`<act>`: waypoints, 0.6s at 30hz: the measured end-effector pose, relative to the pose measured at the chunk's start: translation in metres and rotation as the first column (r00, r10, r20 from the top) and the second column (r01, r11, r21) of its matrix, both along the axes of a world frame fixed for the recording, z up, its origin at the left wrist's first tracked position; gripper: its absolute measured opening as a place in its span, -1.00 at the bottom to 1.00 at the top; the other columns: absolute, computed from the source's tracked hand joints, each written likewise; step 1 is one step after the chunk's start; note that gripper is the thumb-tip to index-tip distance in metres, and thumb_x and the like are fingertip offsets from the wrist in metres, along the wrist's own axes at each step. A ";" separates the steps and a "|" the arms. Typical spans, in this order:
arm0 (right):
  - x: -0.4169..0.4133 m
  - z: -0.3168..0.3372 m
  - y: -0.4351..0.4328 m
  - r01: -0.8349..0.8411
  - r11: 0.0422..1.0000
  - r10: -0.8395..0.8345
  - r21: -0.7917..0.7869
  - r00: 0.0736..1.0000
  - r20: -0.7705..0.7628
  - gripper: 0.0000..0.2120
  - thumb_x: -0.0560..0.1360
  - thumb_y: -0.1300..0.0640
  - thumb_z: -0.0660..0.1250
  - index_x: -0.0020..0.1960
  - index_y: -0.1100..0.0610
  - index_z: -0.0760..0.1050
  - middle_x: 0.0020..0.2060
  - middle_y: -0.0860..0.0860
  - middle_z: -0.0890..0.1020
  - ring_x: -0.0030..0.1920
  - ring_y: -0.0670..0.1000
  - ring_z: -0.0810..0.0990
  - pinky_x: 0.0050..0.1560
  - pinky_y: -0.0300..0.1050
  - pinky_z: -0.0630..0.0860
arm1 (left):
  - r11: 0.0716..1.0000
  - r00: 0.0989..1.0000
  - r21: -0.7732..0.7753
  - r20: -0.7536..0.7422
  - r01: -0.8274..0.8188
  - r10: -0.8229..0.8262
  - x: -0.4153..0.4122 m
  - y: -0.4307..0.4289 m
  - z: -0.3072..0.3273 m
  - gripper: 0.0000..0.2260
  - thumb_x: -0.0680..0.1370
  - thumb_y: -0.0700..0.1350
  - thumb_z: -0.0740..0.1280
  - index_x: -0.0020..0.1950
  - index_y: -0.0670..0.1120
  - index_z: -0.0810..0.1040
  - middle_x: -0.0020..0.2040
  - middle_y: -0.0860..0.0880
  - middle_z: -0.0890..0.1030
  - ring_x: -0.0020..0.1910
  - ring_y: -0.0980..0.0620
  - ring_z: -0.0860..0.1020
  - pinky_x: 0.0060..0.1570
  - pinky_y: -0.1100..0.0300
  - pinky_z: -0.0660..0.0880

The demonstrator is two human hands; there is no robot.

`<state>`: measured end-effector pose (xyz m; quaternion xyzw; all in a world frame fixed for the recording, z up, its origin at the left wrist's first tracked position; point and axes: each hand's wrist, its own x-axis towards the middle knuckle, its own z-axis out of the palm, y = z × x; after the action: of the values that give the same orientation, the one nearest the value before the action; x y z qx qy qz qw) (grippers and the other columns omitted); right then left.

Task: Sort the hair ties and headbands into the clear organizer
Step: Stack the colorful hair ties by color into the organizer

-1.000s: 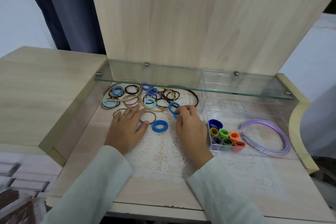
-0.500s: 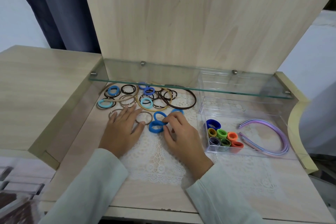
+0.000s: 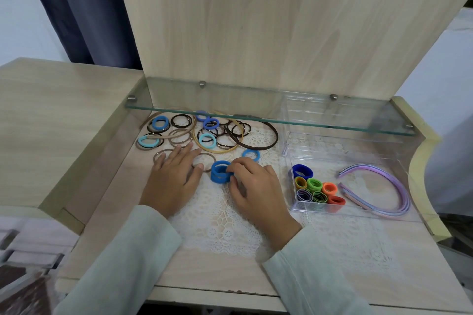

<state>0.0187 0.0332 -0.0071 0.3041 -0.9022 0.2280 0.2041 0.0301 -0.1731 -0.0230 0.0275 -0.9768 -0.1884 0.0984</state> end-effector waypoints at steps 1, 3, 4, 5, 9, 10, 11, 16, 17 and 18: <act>0.000 0.000 0.000 0.008 1.000 -0.008 0.010 1.000 -0.004 -0.82 0.52 0.10 0.24 0.08 0.04 0.54 0.06 -0.09 0.58 -0.06 -0.06 0.54 -0.15 -0.13 0.34 | 1.000 1.000 0.000 0.003 0.002 -0.002 0.000 0.000 0.000 -0.31 0.48 0.26 -0.17 0.51 0.07 0.32 0.56 0.07 0.24 0.56 0.05 0.13 0.53 -0.01 -0.01; 0.000 -0.001 0.000 0.020 1.000 -0.020 0.022 1.000 -0.008 -0.81 0.51 0.09 0.23 0.08 0.03 0.53 0.06 -0.10 0.58 -0.06 -0.06 0.53 -0.12 -0.11 0.33 | 1.000 1.000 -0.001 0.001 0.006 -0.006 0.000 0.000 0.000 -0.31 0.48 0.26 -0.17 0.51 0.06 0.32 0.56 0.07 0.25 0.56 0.04 0.13 0.53 -0.01 -0.01; 0.000 -0.001 0.000 0.024 0.999 -0.023 0.025 1.000 -0.009 -0.81 0.51 0.09 0.23 0.09 0.03 0.53 0.07 -0.11 0.58 -0.06 -0.06 0.52 -0.11 -0.10 0.32 | 1.000 1.000 0.003 -0.005 0.006 -0.006 0.000 0.001 -0.001 -0.32 0.48 0.26 -0.17 0.51 0.06 0.33 0.56 0.07 0.25 0.56 0.03 0.14 0.53 -0.02 -0.01; 0.000 -0.001 0.000 0.024 0.999 -0.024 0.026 1.000 -0.009 -0.81 0.51 0.09 0.23 0.09 0.02 0.53 0.07 -0.11 0.58 -0.07 -0.06 0.52 -0.10 -0.10 0.32 | 1.000 1.000 0.006 -0.010 0.005 -0.005 0.000 0.000 0.000 -0.32 0.49 0.26 -0.16 0.51 0.05 0.34 0.56 0.06 0.26 0.56 0.03 0.14 0.53 -0.02 0.00; 0.000 -0.002 -0.001 0.018 1.000 -0.018 0.022 1.000 0.003 -0.80 0.51 0.09 0.22 0.09 0.02 0.53 0.07 -0.12 0.59 -0.08 -0.06 0.51 -0.10 -0.12 0.30 | 1.000 1.000 0.003 -0.014 0.000 0.000 0.000 0.000 0.000 -0.33 0.49 0.25 -0.17 0.50 0.06 0.35 0.55 0.06 0.27 0.56 0.03 0.15 0.53 -0.03 0.01; 0.000 -0.002 0.000 0.019 1.000 -0.019 0.022 1.000 0.008 -0.80 0.51 0.09 0.21 0.09 0.02 0.53 0.07 -0.13 0.59 -0.08 -0.06 0.51 -0.10 -0.12 0.30 | 1.000 1.000 0.001 -0.013 -0.003 0.003 0.000 0.000 0.000 -0.33 0.49 0.25 -0.17 0.50 0.06 0.35 0.55 0.07 0.26 0.56 0.03 0.15 0.53 -0.02 0.01; 0.000 -0.002 -0.001 0.021 1.000 -0.021 0.023 1.000 0.012 -0.79 0.51 0.09 0.20 0.09 0.02 0.53 0.07 -0.13 0.59 -0.08 -0.06 0.51 -0.10 -0.13 0.30 | 1.000 1.000 0.000 -0.012 -0.005 0.005 0.000 0.000 0.000 -0.33 0.49 0.25 -0.18 0.50 0.06 0.35 0.55 0.07 0.26 0.56 0.03 0.15 0.53 -0.02 0.01; 0.000 -0.002 -0.001 0.018 0.999 -0.019 0.036 0.999 0.031 -0.77 0.52 0.08 0.17 0.10 0.02 0.53 0.08 -0.12 0.59 -0.07 -0.07 0.50 -0.10 -0.12 0.31 | 1.000 1.000 0.001 -0.006 -0.005 0.005 0.002 0.002 0.001 -0.32 0.48 0.26 -0.18 0.50 0.06 0.35 0.56 0.07 0.25 0.56 0.03 0.14 0.53 -0.02 0.00; 0.000 -0.002 -0.001 0.019 0.999 -0.020 0.037 0.999 0.036 -0.77 0.52 0.08 0.16 0.10 0.02 0.53 0.08 -0.12 0.59 -0.07 -0.07 0.50 -0.10 -0.13 0.31 | 1.000 1.000 0.002 -0.006 -0.005 0.005 0.002 0.002 0.002 -0.31 0.48 0.26 -0.18 0.50 0.06 0.35 0.56 0.07 0.25 0.56 0.03 0.14 0.53 -0.02 0.00; 0.000 -0.002 -0.001 0.020 0.999 -0.022 0.037 0.999 0.041 -0.77 0.52 0.08 0.16 0.10 0.02 0.53 0.08 -0.12 0.59 -0.07 -0.07 0.50 -0.10 -0.14 0.30 | 1.000 1.000 0.001 -0.006 -0.006 0.006 0.002 0.002 0.002 -0.31 0.48 0.26 -0.18 0.50 0.06 0.35 0.56 0.06 0.25 0.56 0.03 0.14 0.53 -0.02 0.00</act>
<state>0.0186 0.0325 -0.0093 0.2936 -0.9133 0.2154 0.1823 0.0319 -0.1712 -0.0211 0.0297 -0.9762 -0.1889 0.1019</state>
